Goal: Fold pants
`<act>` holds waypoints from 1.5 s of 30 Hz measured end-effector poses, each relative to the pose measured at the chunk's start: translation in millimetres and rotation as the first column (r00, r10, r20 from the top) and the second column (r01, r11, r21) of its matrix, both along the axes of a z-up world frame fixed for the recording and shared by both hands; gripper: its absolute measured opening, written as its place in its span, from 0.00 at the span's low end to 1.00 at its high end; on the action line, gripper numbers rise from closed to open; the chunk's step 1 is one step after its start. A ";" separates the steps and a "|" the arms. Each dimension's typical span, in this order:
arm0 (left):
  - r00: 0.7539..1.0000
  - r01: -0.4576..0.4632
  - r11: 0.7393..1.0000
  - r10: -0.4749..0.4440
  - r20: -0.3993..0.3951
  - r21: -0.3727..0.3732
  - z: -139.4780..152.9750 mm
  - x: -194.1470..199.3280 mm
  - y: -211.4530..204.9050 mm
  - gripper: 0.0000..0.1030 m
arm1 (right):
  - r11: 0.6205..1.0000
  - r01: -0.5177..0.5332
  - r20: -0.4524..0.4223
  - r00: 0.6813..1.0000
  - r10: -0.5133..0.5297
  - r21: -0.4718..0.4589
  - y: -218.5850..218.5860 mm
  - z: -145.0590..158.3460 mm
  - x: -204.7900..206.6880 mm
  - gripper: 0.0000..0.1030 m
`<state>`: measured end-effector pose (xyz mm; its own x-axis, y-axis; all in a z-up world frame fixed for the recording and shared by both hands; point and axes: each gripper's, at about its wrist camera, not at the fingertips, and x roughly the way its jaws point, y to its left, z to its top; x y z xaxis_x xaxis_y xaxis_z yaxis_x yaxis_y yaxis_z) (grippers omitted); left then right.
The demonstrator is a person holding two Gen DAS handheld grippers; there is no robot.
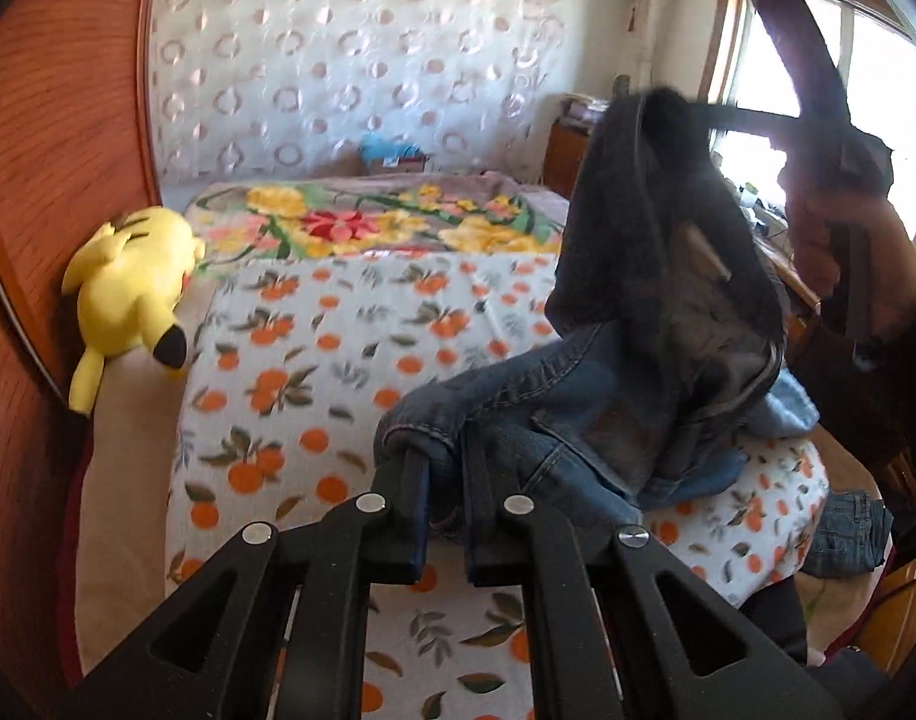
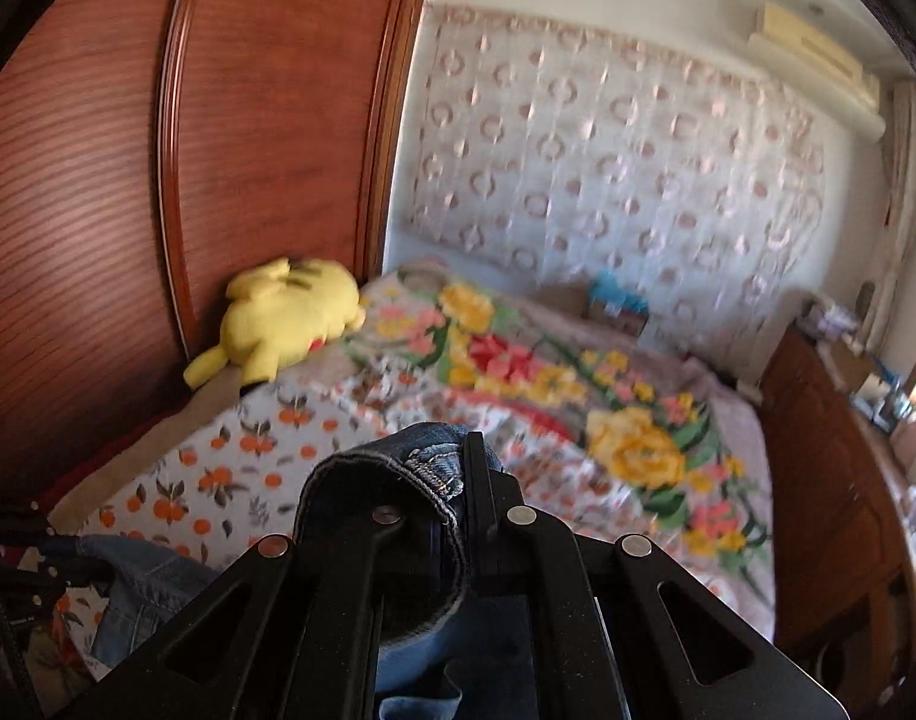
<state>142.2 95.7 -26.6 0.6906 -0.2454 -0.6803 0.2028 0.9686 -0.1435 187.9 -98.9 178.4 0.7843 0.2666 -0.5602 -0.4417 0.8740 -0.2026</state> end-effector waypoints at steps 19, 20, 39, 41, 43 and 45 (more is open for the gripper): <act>0.996 0.038 0.999 -0.038 0.077 -0.005 11.6 -36.7 -19.0 0.47 | 0.991 0.004 -0.097 0.995 0.009 0.133 -112.1 -26.8 -37.8 0.31; 0.996 0.050 0.999 -0.050 0.072 -0.003 9.7 -37.6 -25.5 0.47 | 0.990 0.011 -0.104 0.995 0.004 0.139 -115.4 -35.6 -43.8 0.31; 0.984 0.155 0.982 -0.143 -0.109 0.111 -69.0 -19.2 -72.1 0.50 | 0.971 0.044 -0.208 0.978 0.006 0.233 -103.9 -99.3 -106.2 0.51; 0.981 0.166 0.979 -0.153 -0.116 0.117 -73.1 -18.8 -73.6 0.50 | 0.970 0.044 -0.214 0.977 0.008 0.238 -100.1 -104.4 -103.5 0.51; 0.981 0.164 0.979 -0.149 -0.121 0.123 -78.0 -17.2 -74.0 0.50 | 0.969 0.048 -0.216 0.976 0.005 0.243 -97.6 -106.0 -97.9 0.51; 0.983 0.157 0.980 -0.143 -0.118 0.124 -81.5 -15.4 -73.6 0.50 | 0.967 0.052 -0.217 0.976 0.003 0.248 -96.9 -108.4 -92.1 0.51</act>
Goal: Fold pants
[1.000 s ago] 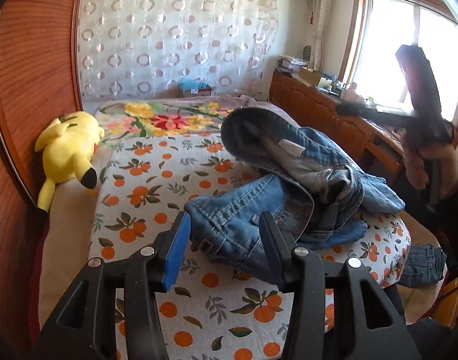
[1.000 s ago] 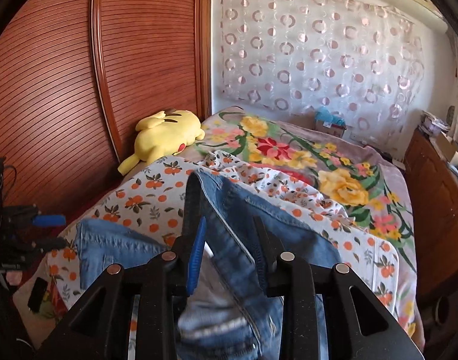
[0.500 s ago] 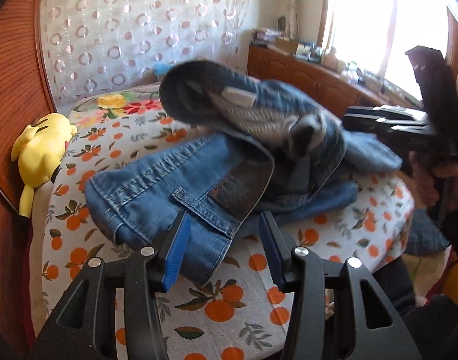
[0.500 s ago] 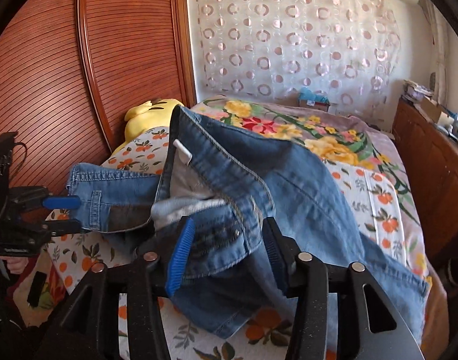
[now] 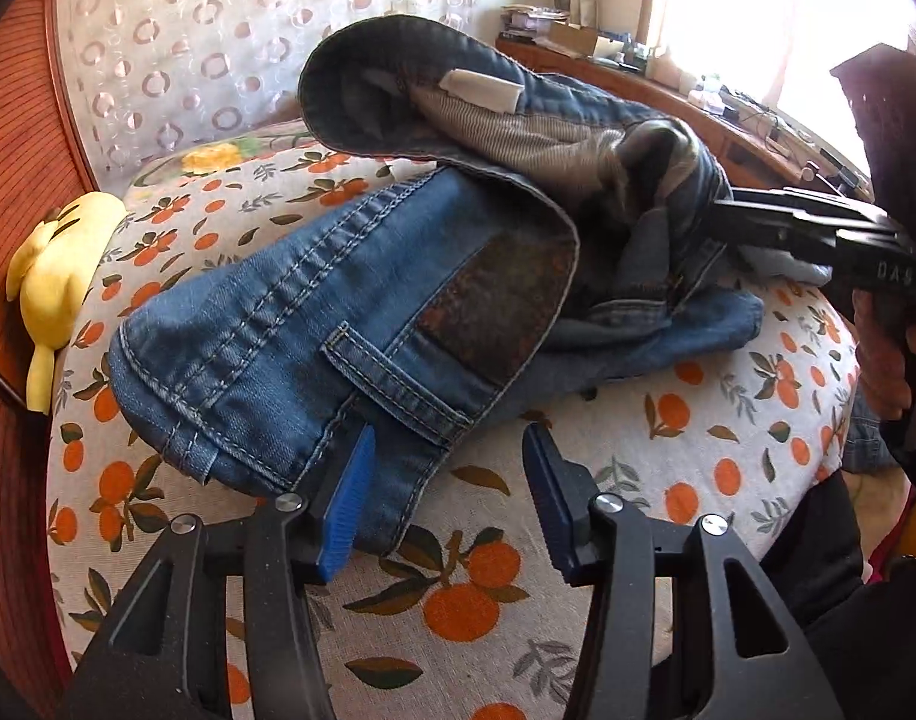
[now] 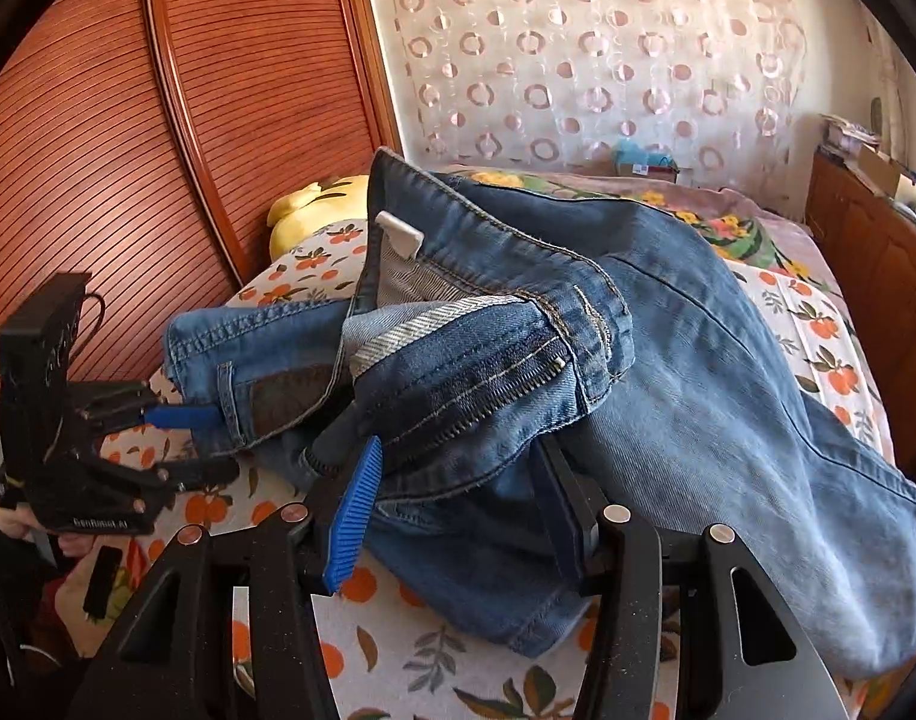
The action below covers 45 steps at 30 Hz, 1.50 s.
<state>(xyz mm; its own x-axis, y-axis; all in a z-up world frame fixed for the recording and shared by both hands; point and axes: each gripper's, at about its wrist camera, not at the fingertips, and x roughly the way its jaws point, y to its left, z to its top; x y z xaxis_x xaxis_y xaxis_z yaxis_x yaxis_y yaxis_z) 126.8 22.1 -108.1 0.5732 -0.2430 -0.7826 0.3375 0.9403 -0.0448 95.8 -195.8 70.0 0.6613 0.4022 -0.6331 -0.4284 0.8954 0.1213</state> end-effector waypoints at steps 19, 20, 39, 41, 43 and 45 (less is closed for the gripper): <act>0.989 -0.108 0.994 0.111 0.102 -0.033 24.6 -1.4 39.0 0.04 | 0.991 -0.131 0.154 0.979 0.134 -0.032 49.6 50.8 57.9 0.06; 0.987 -0.115 0.993 0.119 0.108 -0.039 27.5 -2.9 41.3 0.04 | 0.991 -0.135 0.177 0.975 0.137 -0.022 52.4 59.9 58.3 0.06; 0.993 -0.060 0.994 0.069 0.099 -0.096 26.8 -7.0 31.5 0.46 | 0.999 -0.019 0.104 0.994 0.023 -0.043 -6.5 -15.6 21.6 0.35; 0.993 -0.061 0.995 0.069 0.096 -0.077 23.2 -4.0 25.7 0.46 | 0.999 -0.006 0.112 0.994 0.011 -0.045 -16.0 -20.7 9.0 0.40; 0.993 -0.064 0.996 0.070 0.098 -0.063 20.5 0.8 20.6 0.46 | 0.998 0.010 0.120 0.993 -0.003 -0.059 -17.6 -17.6 -3.0 0.45; 0.992 -0.066 0.997 0.069 0.107 -0.035 18.7 3.9 15.5 0.46 | 0.995 0.034 0.134 0.991 -0.021 -0.089 -15.6 -13.8 -21.0 0.48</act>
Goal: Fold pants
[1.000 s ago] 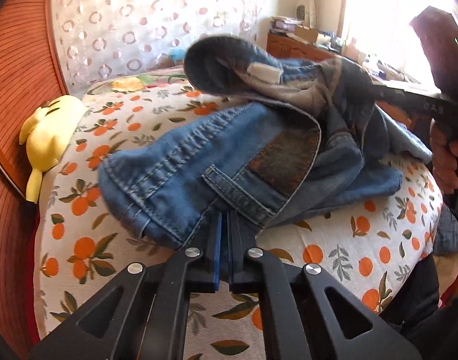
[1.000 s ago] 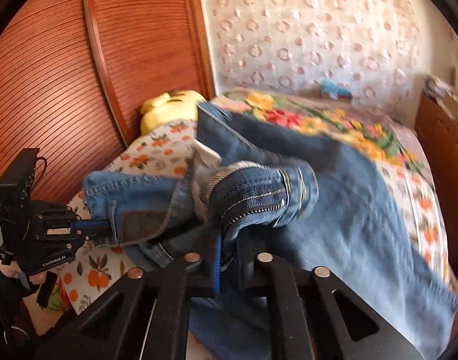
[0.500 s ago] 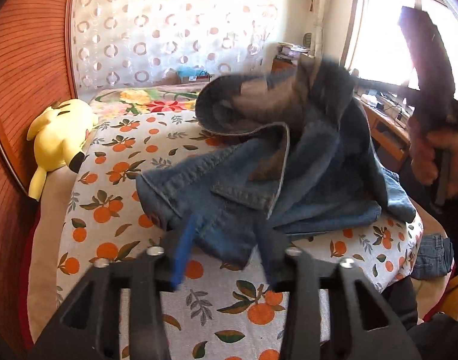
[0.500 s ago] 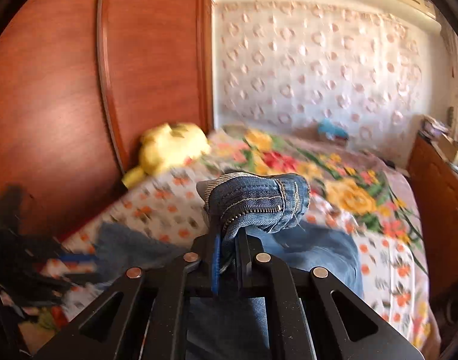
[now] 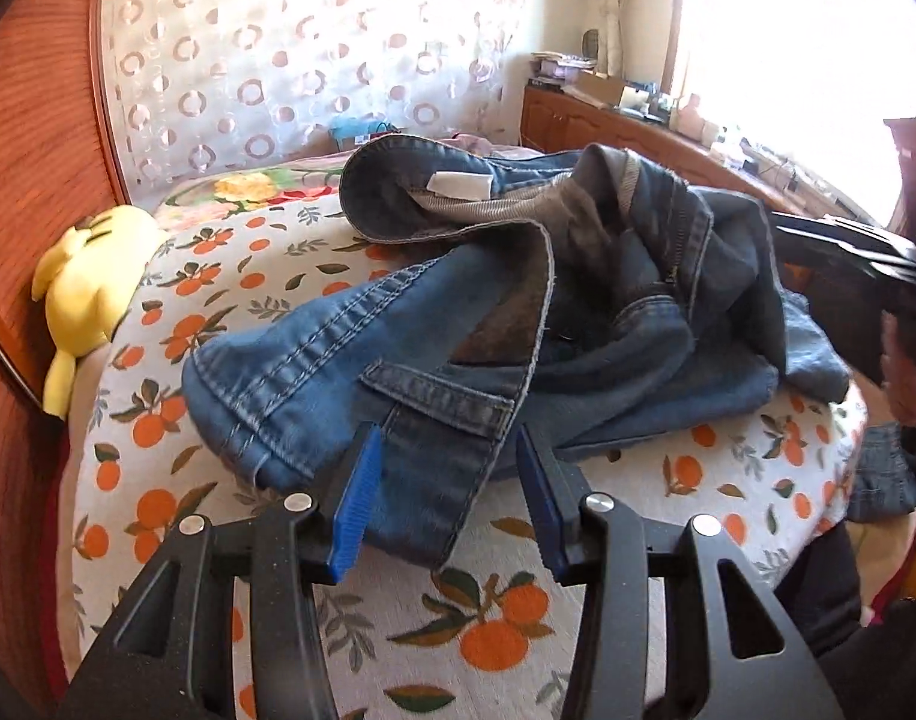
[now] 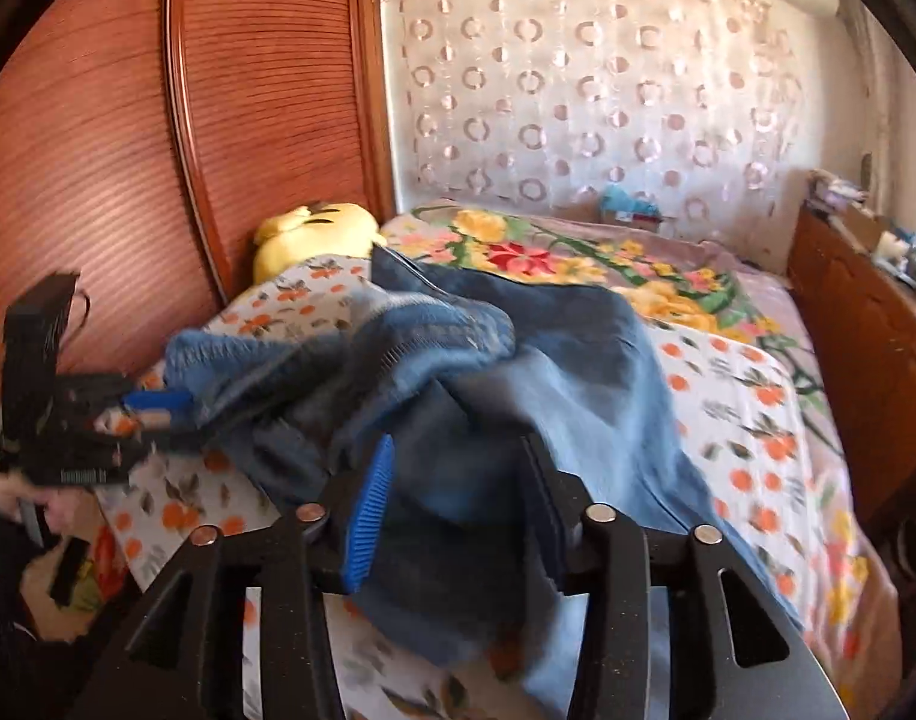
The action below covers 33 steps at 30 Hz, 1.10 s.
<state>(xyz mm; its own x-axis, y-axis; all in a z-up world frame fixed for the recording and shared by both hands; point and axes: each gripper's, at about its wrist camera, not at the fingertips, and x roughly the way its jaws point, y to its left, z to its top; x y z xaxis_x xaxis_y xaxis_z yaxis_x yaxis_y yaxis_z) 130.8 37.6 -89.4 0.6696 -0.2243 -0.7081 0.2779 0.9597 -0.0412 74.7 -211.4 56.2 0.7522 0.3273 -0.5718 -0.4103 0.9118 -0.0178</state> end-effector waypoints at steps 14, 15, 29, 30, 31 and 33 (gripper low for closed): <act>0.993 -0.042 0.999 0.042 0.109 0.001 37.8 4.4 7.0 0.08 | 0.997 0.070 -0.087 0.994 -0.071 -0.017 -21.0 -30.7 -20.2 0.58; 0.992 -0.050 0.999 0.050 0.117 -0.007 43.5 4.8 10.3 0.08 | 0.997 0.069 -0.094 0.993 -0.070 -0.021 -19.3 -33.1 -18.4 0.58; 0.974 -0.184 0.983 0.185 0.131 -0.017 61.1 10.0 69.3 0.07 | 0.981 0.172 -0.104 0.978 -0.181 -0.085 -45.2 -52.3 9.1 0.04; 0.975 -0.186 0.983 0.186 0.122 -0.014 58.2 9.1 68.6 0.08 | 0.977 0.192 -0.075 0.977 -0.199 -0.087 -49.1 -46.4 10.6 0.03; 0.975 -0.187 0.982 0.187 0.121 -0.015 57.1 7.6 67.7 0.08 | 0.970 0.227 -0.031 0.973 -0.231 -0.083 -56.3 -37.6 11.5 0.03; 0.976 -0.182 0.983 0.183 0.118 -0.021 58.1 5.1 66.3 0.14 | 0.958 0.285 0.028 0.958 -0.284 -0.038 -72.1 -20.4 13.7 0.03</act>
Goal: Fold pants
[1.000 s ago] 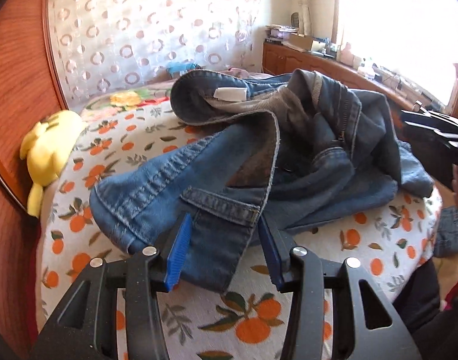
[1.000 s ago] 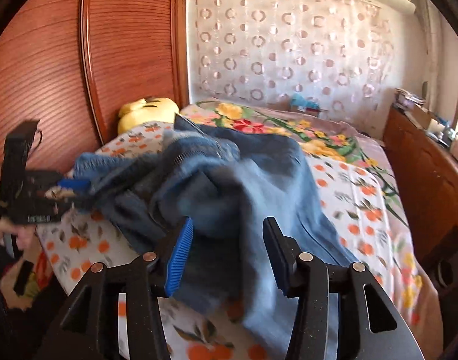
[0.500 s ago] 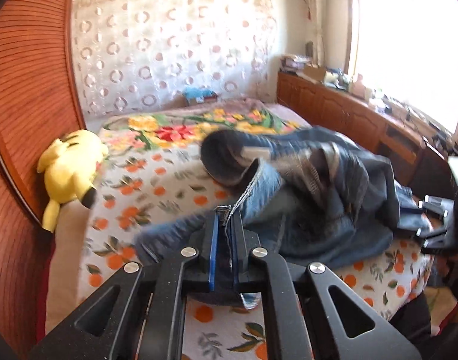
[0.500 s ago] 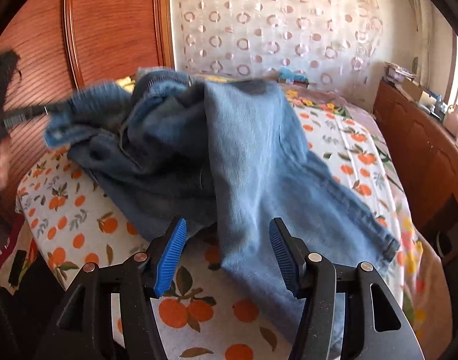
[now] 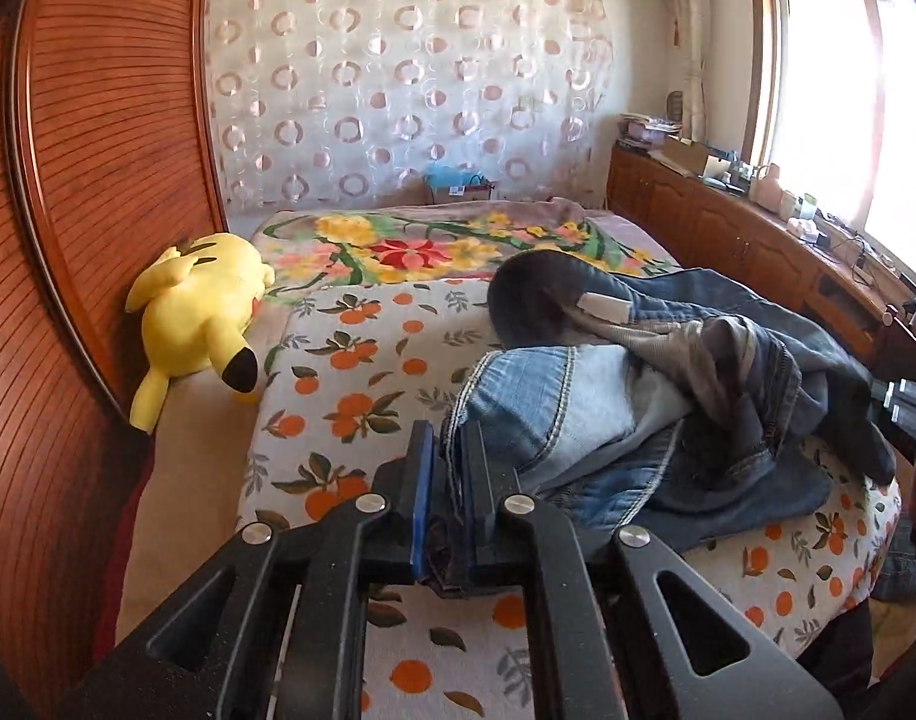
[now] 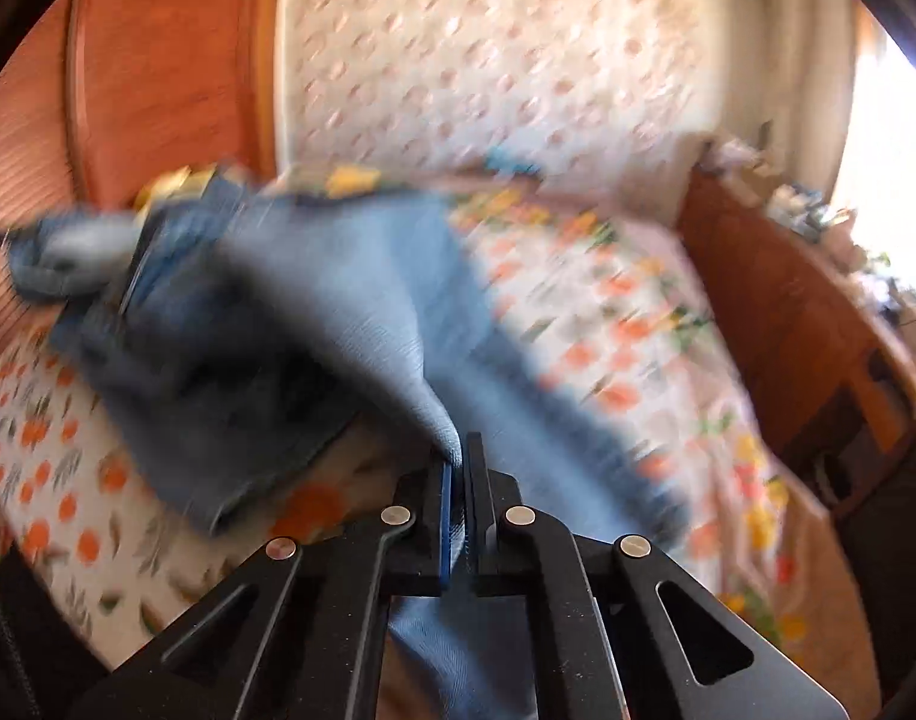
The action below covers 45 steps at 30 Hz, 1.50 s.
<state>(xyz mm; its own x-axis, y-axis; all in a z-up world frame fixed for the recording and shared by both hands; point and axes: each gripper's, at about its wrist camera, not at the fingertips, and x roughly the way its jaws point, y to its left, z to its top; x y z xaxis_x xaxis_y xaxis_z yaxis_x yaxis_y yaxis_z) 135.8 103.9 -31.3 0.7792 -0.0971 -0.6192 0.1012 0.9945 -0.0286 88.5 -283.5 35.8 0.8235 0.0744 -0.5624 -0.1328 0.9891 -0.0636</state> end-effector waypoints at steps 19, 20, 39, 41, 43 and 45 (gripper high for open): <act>0.964 0.267 0.962 -0.266 -0.029 0.048 -11.1 -9.4 -104.0 0.39 | 0.992 0.057 -0.104 0.994 -0.045 0.116 -26.5 -45.0 19.4 0.03; 0.963 0.266 0.962 -0.263 -0.049 0.058 -17.0 -5.1 -105.8 0.39 | 0.991 0.056 -0.105 0.993 -0.044 0.122 -27.0 -47.3 19.3 0.03; 0.970 0.225 0.960 -0.206 -0.129 0.165 -40.7 16.2 -91.0 0.06 | 0.990 0.075 -0.091 0.994 -0.064 0.121 -16.1 -59.3 -2.5 0.03; 0.975 0.216 0.967 -0.207 -0.080 0.133 -19.1 4.7 -80.7 0.06 | 0.990 0.074 -0.093 0.994 -0.063 0.119 -15.7 -58.9 -3.2 0.03; 0.979 0.203 0.974 -0.201 -0.028 0.103 6.6 -10.0 -65.7 0.06 | 0.991 0.064 -0.099 0.994 -0.052 0.116 -17.2 -57.1 -2.3 0.03; 0.982 0.183 0.979 -0.186 0.020 0.085 29.5 -25.1 -49.5 0.06 | 0.993 0.058 -0.091 0.995 -0.049 0.100 -17.8 -52.3 -2.2 0.03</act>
